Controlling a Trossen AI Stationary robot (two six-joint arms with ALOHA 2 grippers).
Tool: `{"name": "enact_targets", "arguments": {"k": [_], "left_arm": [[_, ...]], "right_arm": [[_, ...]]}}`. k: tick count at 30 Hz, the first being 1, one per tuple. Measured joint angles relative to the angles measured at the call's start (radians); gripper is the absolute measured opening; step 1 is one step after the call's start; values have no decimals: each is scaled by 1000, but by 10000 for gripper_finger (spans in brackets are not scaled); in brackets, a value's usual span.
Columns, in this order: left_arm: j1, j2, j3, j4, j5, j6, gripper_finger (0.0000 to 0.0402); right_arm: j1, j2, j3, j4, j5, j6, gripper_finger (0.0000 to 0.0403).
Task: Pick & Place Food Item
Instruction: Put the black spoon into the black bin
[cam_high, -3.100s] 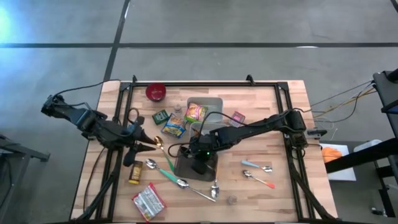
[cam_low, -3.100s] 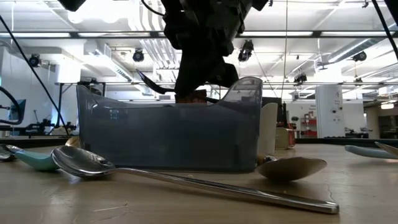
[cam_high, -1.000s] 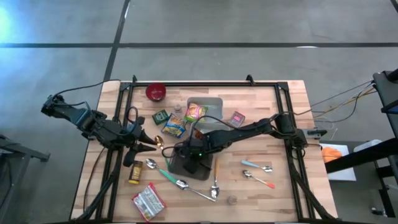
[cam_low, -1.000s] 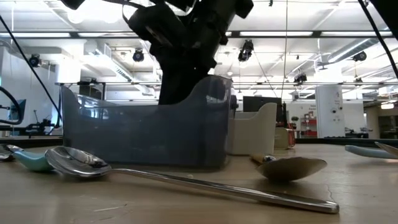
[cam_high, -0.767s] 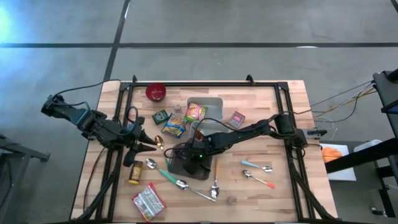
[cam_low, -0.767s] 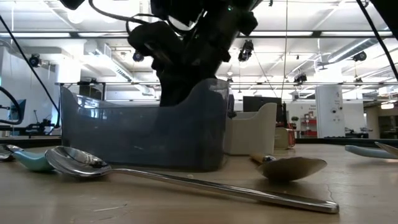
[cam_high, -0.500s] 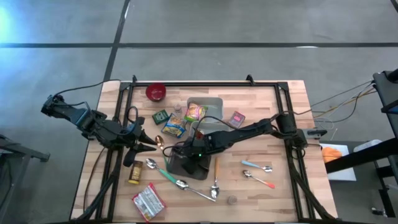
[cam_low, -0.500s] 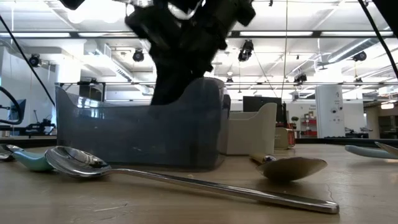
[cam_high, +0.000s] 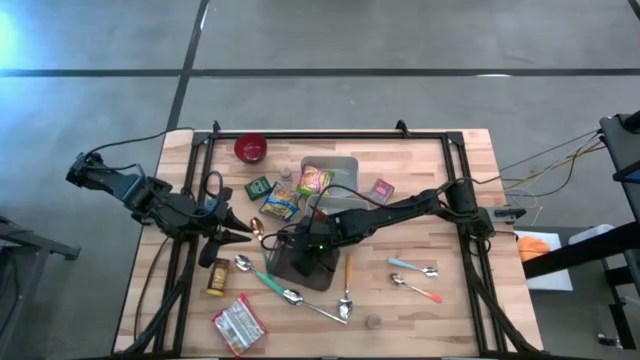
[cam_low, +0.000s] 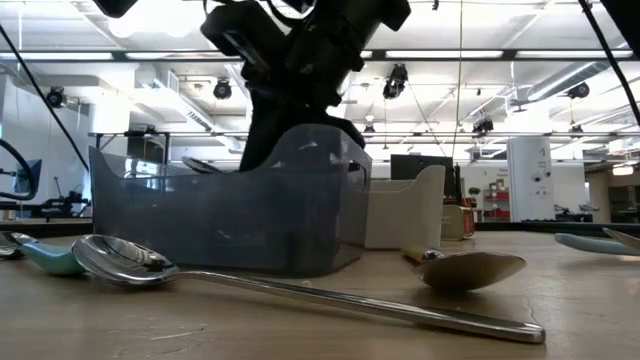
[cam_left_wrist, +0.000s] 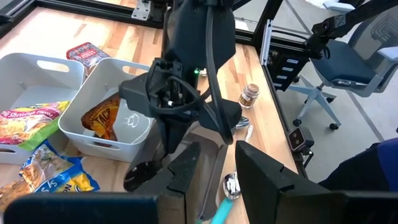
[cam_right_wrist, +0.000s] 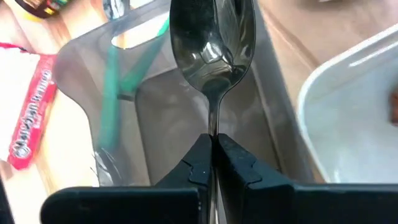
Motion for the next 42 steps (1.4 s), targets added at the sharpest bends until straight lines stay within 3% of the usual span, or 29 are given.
{"name": "enact_targets", "arguments": {"k": [22,33,42], "left_arm": [[0,0,0,2,-9,-2,102],[0,0,0,2,-13,0,102],[0,0,0,2,-13,-3,102]], "right_arm": [[7,20,-39,94,7,243,8],[16,19,-38,-29,-8,171,8],[20,8,-22,42,-2,201,8]]}}
